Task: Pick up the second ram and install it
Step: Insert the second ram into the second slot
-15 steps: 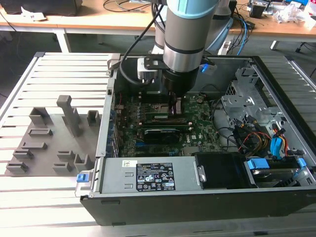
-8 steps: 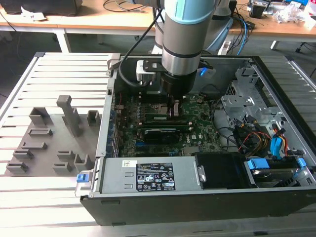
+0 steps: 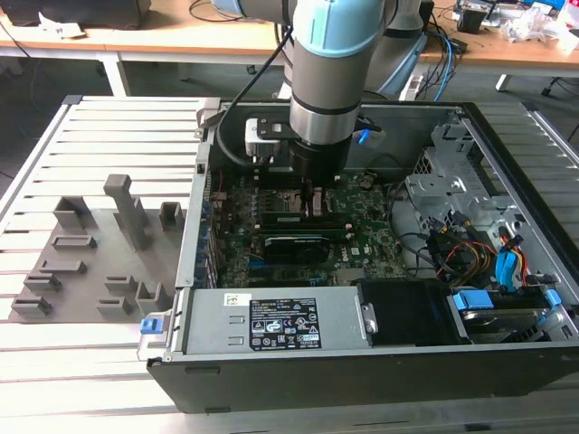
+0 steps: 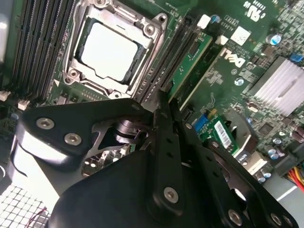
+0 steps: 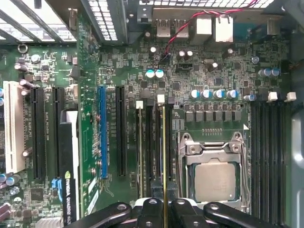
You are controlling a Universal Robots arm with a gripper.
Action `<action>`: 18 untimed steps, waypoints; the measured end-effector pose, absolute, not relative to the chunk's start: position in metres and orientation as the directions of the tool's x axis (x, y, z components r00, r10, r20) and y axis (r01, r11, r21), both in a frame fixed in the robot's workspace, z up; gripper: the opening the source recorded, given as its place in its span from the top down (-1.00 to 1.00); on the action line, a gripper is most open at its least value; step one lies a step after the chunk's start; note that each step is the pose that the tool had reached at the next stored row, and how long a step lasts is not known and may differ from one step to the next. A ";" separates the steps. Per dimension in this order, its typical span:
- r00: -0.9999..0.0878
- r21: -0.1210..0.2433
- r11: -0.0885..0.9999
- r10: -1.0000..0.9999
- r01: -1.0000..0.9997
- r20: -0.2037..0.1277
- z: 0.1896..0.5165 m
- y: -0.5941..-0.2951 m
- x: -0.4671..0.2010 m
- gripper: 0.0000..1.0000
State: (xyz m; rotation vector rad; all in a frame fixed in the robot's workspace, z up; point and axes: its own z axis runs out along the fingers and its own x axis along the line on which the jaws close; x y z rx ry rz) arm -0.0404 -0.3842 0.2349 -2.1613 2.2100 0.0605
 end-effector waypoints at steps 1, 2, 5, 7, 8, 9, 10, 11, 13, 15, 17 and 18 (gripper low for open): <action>-0.022 -0.007 0.023 -0.998 -1.000 -0.063 0.233 -0.384 -0.042 0.73; -0.020 -0.007 0.021 -0.998 -1.000 -0.063 0.232 -0.384 -0.042 0.73; -0.015 -0.007 0.016 -0.998 -1.000 -0.062 0.228 -0.384 -0.041 0.73; -0.015 -0.007 0.016 -0.998 -1.000 -0.061 0.226 -0.384 -0.041 0.73; -0.015 -0.007 0.016 -0.998 -1.000 -0.061 0.225 -0.384 -0.041 0.73; -0.015 -0.007 0.016 -0.998 -1.000 -0.061 0.224 -0.383 -0.041 0.73; -0.015 -0.007 0.016 -0.998 -1.000 -0.061 0.223 -0.383 -0.041 0.73; -0.015 -0.007 0.015 -0.998 -1.000 -0.061 0.223 -0.383 -0.040 0.73; -0.014 -0.007 0.015 -0.998 -1.000 -0.061 0.223 -0.383 -0.040 0.73; -0.014 -0.007 0.014 -0.998 -1.000 -0.061 0.223 -0.383 -0.039 0.73; -0.014 -0.009 0.014 -0.998 -1.000 -0.062 0.223 -0.384 -0.039 0.73; -0.014 -0.008 0.014 -0.998 -1.000 -0.062 0.223 -0.384 -0.039 0.73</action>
